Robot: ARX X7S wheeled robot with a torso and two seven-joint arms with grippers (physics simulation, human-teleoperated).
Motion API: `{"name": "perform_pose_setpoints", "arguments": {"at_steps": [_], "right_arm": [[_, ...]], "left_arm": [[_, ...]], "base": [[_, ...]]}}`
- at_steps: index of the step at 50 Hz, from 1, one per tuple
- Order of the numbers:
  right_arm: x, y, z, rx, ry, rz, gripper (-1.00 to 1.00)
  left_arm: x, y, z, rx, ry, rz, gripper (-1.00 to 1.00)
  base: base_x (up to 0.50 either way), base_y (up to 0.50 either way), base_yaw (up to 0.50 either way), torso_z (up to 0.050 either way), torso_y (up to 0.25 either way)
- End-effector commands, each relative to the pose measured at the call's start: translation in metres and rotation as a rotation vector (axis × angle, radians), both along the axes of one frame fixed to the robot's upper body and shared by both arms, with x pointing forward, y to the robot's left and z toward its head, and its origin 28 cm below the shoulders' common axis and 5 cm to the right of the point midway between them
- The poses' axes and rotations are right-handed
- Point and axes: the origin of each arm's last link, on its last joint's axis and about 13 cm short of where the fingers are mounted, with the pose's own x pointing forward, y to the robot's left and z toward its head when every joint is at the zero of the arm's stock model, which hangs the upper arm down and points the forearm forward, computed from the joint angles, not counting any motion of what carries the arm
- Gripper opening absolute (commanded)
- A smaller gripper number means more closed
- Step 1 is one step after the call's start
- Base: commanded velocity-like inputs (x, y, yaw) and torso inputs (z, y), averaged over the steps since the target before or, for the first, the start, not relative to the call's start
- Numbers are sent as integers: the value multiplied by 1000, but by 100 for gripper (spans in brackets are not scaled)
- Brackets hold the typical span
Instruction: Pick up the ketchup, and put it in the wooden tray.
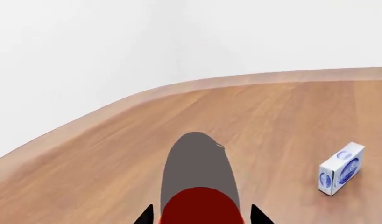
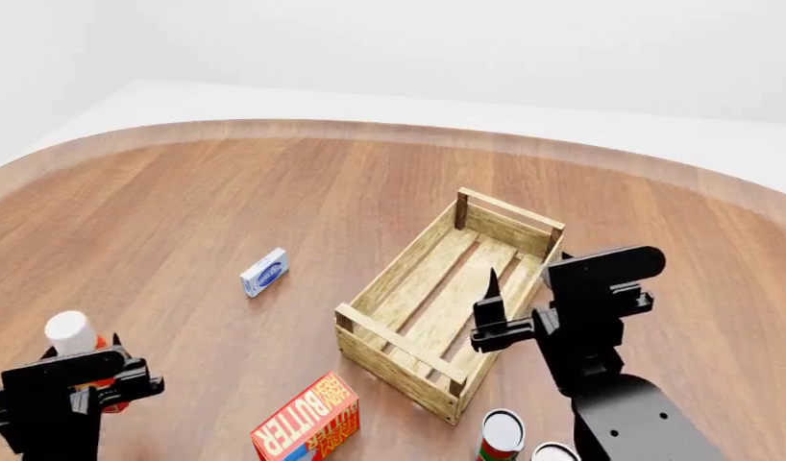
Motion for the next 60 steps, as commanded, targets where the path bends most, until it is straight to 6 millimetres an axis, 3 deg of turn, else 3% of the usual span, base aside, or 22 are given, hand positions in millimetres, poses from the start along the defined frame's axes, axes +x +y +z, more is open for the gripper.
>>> {"name": "perform_pose_setpoints", "arguments": {"at_steps": [1,8,12,19,27,39,60], "right_arm": [[8,-7,6,17,-28,-10,100],[27,-16,19,9,-75,-12,100],[34,-21,25,4,-89,-15,100],[36,-28,37,10,-108,-30,100],[29,-39,43,16,-129,-70,100],[6,-58,46,27,-131,-141,100],[-56,-81,59,14,-161,-242,100]], "left_arm": [[48,-22,72,55,-149,-154,-100],[101,-58,121,73,-198,-360,-100],[127,-79,137,66,-208,-469,-100],[162,-120,148,18,-182,-626,-100],[193,-159,145,29,-109,-728,-100],[194,-209,150,21,-2,-876,-100],[181,-238,153,1,57,-958,-100]], "base": [[0,0,0,0,0],[0,0,0,0,0],[0,0,0,0,0],[0,0,0,0,1],[0,0,0,0,0],[0,0,0,0,0],[0,0,0,0,0]]}}
